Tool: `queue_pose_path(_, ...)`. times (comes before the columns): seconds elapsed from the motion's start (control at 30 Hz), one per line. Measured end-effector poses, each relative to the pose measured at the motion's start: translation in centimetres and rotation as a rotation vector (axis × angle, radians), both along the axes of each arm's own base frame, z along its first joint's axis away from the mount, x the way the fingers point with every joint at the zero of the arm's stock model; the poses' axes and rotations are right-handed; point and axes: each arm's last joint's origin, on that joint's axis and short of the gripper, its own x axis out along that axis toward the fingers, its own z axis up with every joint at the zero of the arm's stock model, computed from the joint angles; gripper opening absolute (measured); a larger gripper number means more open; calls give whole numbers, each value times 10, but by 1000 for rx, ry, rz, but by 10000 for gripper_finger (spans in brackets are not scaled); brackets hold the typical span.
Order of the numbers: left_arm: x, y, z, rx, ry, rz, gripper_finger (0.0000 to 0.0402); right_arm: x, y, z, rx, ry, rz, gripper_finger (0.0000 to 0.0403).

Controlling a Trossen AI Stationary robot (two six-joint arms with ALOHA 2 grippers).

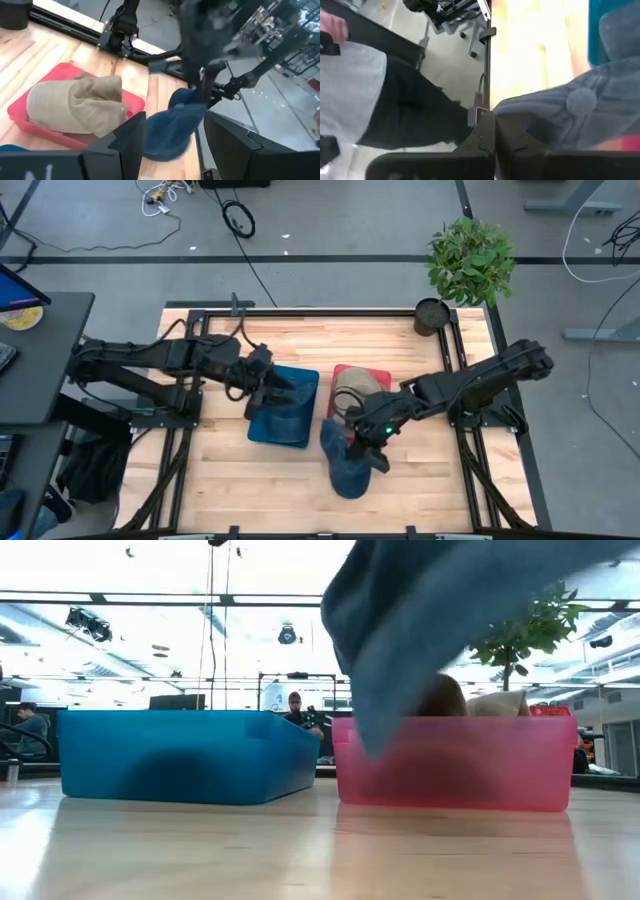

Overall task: Pick & Place hat
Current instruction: Put the blue cap into the blue bin

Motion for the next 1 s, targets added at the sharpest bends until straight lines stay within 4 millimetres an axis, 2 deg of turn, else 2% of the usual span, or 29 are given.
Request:
queue_pose_path(0.2, 20, 3, -10, -2, 2, -111, 204, 3, -8, 37, -141, -62, 2, 0)
queue_pose_path(0.37, 31, 11, -19, -12, 21, -158, 204, 2, -18, 60, -166, -95, -22, 0)
queue_pose_path(0.53, 34, 28, -18, -5, -8, -152, 207, 2, -19, 69, -157, -122, -13, 0)
queue_pose_path(0.7, 33, 44, -14, 1, -58, -187, 234, 2, -18, 69, -132, -121, 7, 0)
queue_pose_path(0.87, 36, 49, -11, -7, -114, -234, 271, 4, -17, 73, -105, -157, 7, 0)
queue_pose_path(1.0, 44, 47, -16, -36, -108, -306, 286, 5, -13, 76, -81, -200, 47, 0)
